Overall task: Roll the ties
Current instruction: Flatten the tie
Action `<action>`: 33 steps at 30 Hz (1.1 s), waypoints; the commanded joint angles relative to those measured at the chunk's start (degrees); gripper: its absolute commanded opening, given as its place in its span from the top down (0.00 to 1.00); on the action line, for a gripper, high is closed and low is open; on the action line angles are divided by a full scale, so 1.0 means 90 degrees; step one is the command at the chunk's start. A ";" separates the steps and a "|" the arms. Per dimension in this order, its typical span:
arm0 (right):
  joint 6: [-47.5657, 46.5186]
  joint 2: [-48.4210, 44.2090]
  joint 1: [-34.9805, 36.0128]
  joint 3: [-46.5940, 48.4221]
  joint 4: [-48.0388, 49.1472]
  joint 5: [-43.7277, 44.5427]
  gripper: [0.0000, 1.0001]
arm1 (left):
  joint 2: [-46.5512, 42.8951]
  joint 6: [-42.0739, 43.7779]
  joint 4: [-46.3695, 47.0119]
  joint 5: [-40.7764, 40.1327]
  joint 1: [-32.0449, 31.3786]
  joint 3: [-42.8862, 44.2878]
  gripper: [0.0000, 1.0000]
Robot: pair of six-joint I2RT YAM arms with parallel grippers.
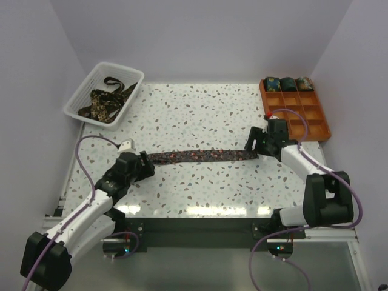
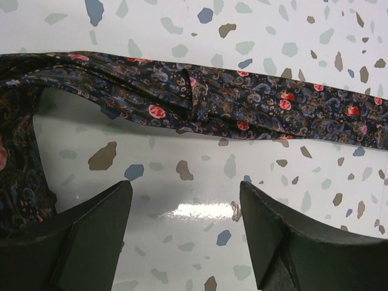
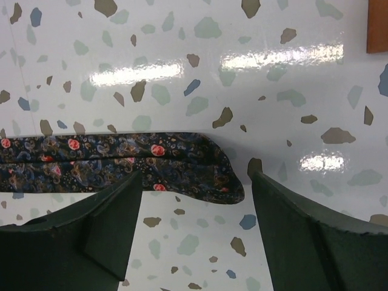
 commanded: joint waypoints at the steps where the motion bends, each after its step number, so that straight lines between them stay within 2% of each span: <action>1: 0.0080 0.0042 -0.0015 -0.0192 0.0281 -0.0061 0.24 | 0.0003 -0.0170 0.0419 -0.0145 0.0014 -0.0165 0.23; 7: -0.0017 0.0365 -0.0005 -0.0184 0.0506 -0.0071 0.32 | 0.0042 -0.0307 0.0673 -0.0252 0.0014 -0.0331 0.27; 11: -0.0105 0.0512 -0.0005 -0.0095 0.0545 -0.0080 0.37 | 0.0111 -0.0424 0.0849 -0.0321 0.0014 -0.0448 0.32; 15: -0.0125 0.0648 -0.0015 -0.0076 0.0555 0.0036 0.47 | 0.0247 -0.0512 0.0986 -0.0399 0.0014 -0.0575 0.39; 19: -0.0095 0.0629 -0.0025 -0.0027 0.0477 0.0193 0.65 | 0.0364 -0.0561 0.1151 -0.0681 0.0014 -0.0634 0.46; 20: -0.0086 0.0629 -0.0015 0.0012 0.0390 0.0193 0.73 | 0.0403 -0.0551 0.1191 -0.0760 0.0014 -0.0644 0.48; 23: -0.0017 0.0619 -0.0025 0.0207 0.0117 0.0203 0.88 | 0.0530 -0.0542 0.1327 -0.1053 0.0014 -0.0663 0.51; 25: 0.0012 0.0552 -0.0025 0.0275 0.0038 0.0213 0.93 | 0.0608 -0.0541 0.1454 -0.1297 0.0014 -0.0683 0.52; 29: 0.0061 0.0444 -0.0025 0.0335 -0.0177 0.0330 0.98 | 0.0862 -0.0834 0.1562 -0.2116 0.0014 -0.0702 0.50; 30: 0.0080 0.0424 -0.0025 0.0334 -0.0197 0.0330 0.98 | 0.0901 -0.0941 0.1572 -0.2659 0.0024 -0.0683 0.49; 32: 0.0119 0.0385 -0.0054 0.0354 -0.0255 0.0369 0.99 | 0.1057 -0.1107 0.1582 -0.3151 0.0053 -0.0605 0.49; 33: 0.0139 0.0366 -0.0064 0.0364 -0.0284 0.0388 0.99 | 0.1116 -0.1069 0.1949 -0.3433 0.0121 -0.0508 0.49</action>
